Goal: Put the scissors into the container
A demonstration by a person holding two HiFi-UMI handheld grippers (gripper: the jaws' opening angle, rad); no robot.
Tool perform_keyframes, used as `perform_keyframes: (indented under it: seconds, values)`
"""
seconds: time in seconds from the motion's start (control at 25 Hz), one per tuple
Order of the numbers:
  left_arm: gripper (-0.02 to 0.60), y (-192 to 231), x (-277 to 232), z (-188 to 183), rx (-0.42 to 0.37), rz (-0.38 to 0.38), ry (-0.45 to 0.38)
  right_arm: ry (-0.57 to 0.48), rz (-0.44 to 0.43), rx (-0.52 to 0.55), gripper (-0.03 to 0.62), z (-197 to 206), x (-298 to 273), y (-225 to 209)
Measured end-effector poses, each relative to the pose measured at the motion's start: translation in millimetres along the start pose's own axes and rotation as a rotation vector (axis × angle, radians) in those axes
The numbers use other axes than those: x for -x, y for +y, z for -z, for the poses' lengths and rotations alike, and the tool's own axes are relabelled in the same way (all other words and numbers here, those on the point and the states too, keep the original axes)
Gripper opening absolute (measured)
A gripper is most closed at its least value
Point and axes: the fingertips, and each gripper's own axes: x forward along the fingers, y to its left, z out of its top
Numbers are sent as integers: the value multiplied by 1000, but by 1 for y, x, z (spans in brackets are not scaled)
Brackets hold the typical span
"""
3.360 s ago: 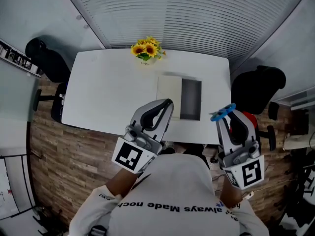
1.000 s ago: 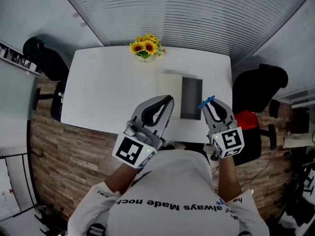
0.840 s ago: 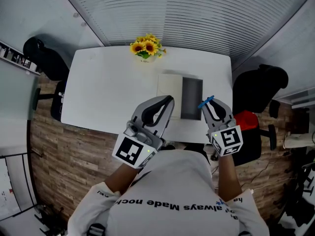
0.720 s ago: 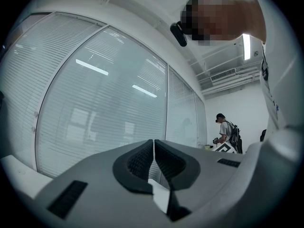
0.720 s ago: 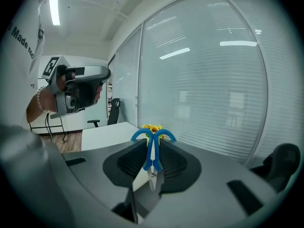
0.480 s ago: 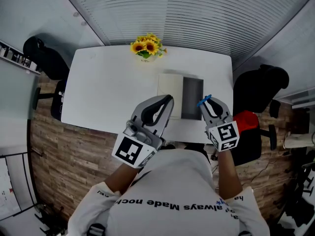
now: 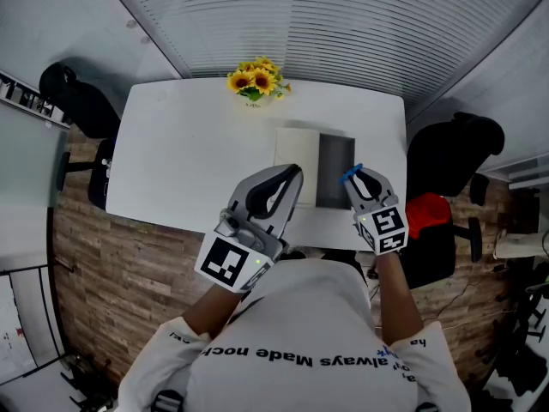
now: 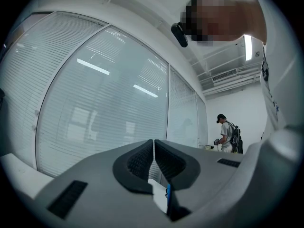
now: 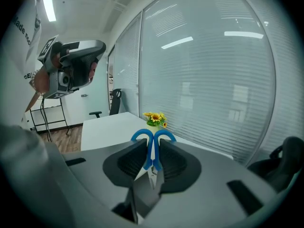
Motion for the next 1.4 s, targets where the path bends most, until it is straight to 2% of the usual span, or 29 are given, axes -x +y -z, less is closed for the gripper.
perform_keyframes:
  seconds: [1.4]
  values:
    - [28, 3, 6, 0, 7, -13, 0, 243, -59, -5, 91, 96, -70, -9]
